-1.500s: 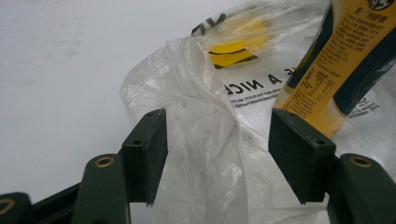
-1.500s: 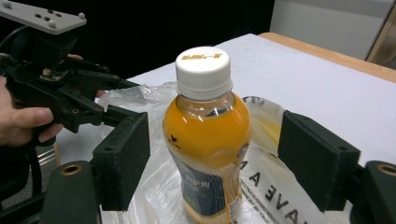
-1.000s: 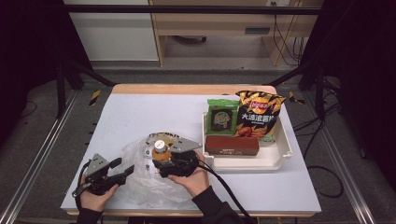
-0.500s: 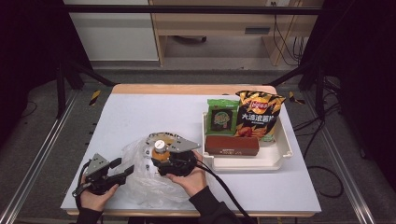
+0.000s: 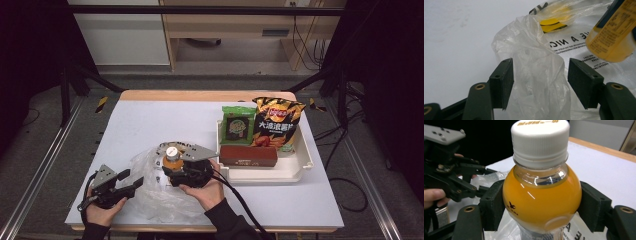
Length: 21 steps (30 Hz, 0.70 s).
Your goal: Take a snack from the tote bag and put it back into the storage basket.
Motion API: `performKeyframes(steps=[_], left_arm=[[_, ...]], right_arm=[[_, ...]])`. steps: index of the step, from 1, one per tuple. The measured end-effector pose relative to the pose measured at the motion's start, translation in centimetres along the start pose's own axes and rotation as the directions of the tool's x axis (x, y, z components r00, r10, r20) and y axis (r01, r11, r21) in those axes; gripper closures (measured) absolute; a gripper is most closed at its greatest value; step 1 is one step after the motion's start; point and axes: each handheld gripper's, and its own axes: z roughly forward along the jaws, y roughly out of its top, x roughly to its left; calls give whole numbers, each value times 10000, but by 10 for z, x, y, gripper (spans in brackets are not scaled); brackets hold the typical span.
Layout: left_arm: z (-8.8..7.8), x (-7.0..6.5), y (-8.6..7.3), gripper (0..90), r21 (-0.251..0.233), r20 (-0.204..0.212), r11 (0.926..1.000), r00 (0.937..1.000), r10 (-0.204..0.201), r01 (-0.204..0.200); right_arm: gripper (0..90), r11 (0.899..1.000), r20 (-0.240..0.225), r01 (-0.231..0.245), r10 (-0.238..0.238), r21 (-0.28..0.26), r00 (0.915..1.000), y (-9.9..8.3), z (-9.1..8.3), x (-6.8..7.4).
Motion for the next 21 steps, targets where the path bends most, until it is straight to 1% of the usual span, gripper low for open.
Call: performKeyframes(steps=[7,10,12,17,21], left_arm=[[0,0,0,377,-13,-3,10000,10000,-70,70],[0,0,0,376,-8,-6,10000,10000,-67,67],[0,0,0,376,-1,-5,10000,10000,-54,54],[0,0,0,375,0,6,10000,10000,-53,53],[0,0,0,375,2,1,10000,10000,-62,62]], right_arm=[[302,9996,-114,119,-122,-252,9999,19,-14,6],[302,9990,-94,74,-78,-436,9999,29,-21,7],[302,9984,-124,53,-60,-558,9999,34,-25,6],[302,9970,-27,-12,10,-768,10000,46,-34,3],[302,9957,99,-41,50,-928,9999,54,-45,-3]])
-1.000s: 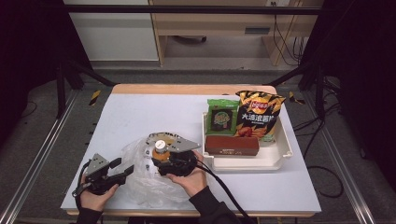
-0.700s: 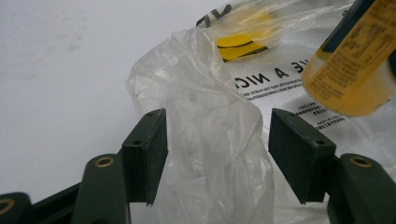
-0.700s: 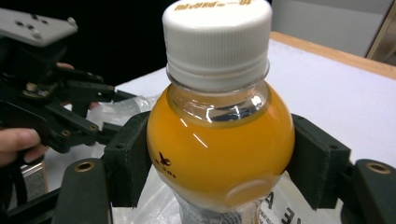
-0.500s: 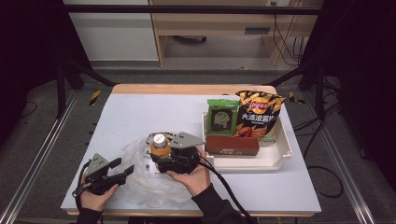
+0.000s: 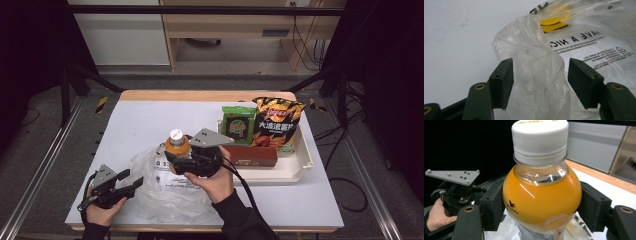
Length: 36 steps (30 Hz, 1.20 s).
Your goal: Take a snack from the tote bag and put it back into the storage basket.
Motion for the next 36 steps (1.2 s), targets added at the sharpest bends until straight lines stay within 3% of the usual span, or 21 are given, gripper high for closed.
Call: performKeyframes(steps=[18,26,36], left_arm=[[-2,1,0,373,-95,-23,9999,10000,-64,64],[-2,1,1,369,-156,-23,9999,10000,-55,55],[-5,1,5,351,-314,-31,9995,10000,-85,83]], right_arm=[[303,9996,1096,-65,95,-273,9939,11,-43,-32],[304,9985,1685,-234,314,-493,9852,6,-67,-53],[304,9961,2431,-576,723,-669,9673,-11,-96,-80]])
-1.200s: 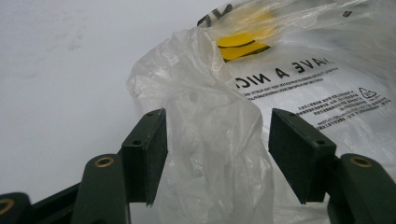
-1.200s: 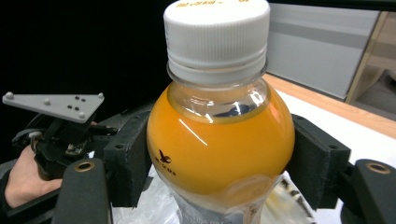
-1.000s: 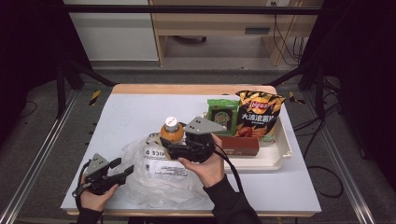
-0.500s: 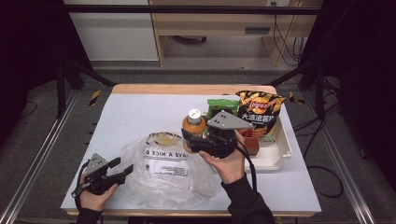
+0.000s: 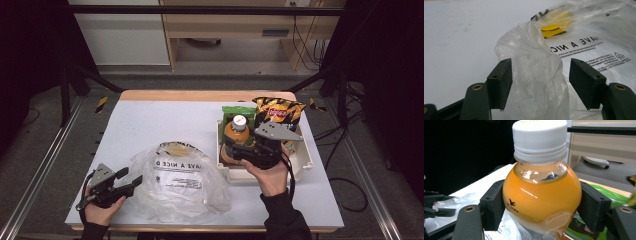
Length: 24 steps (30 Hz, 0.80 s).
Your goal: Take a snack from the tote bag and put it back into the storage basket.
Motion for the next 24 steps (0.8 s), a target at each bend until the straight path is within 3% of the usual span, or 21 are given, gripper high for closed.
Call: performKeyframes(steps=[7,24], left_arm=[[-1,0,2,345,-66,-19,10000,10000,-70,70],[0,0,4,338,-113,-74,9999,10000,-49,48]], right_arm=[[304,10000,444,48,-46,-44,9990,-5,-14,-18],[304,9997,1220,-180,162,137,9924,-37,-42,-65]])
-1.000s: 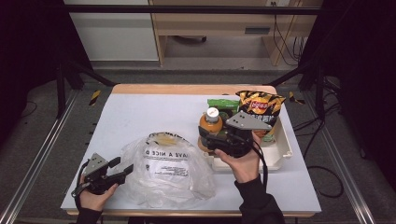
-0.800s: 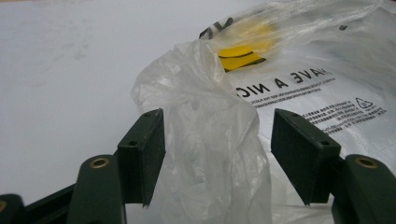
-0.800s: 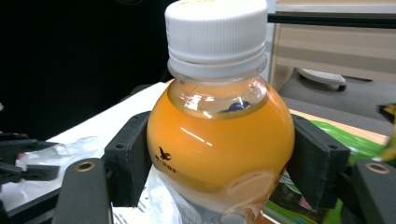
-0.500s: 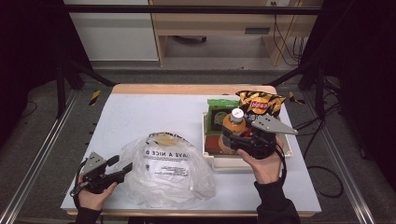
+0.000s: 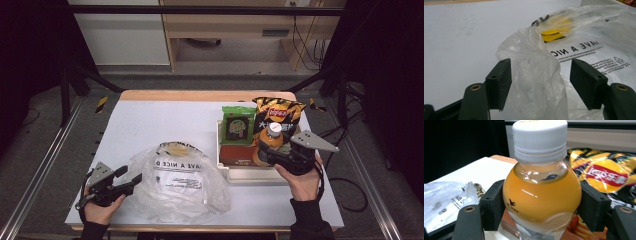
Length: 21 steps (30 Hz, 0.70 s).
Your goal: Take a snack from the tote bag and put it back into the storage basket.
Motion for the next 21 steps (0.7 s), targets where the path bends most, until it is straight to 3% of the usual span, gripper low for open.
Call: performKeyframes(steps=[21], left_arm=[[0,0,1,335,-8,16,10000,10000,-36,36]], right_arm=[[303,9999,571,-115,121,-104,9983,-5,-12,-33]])
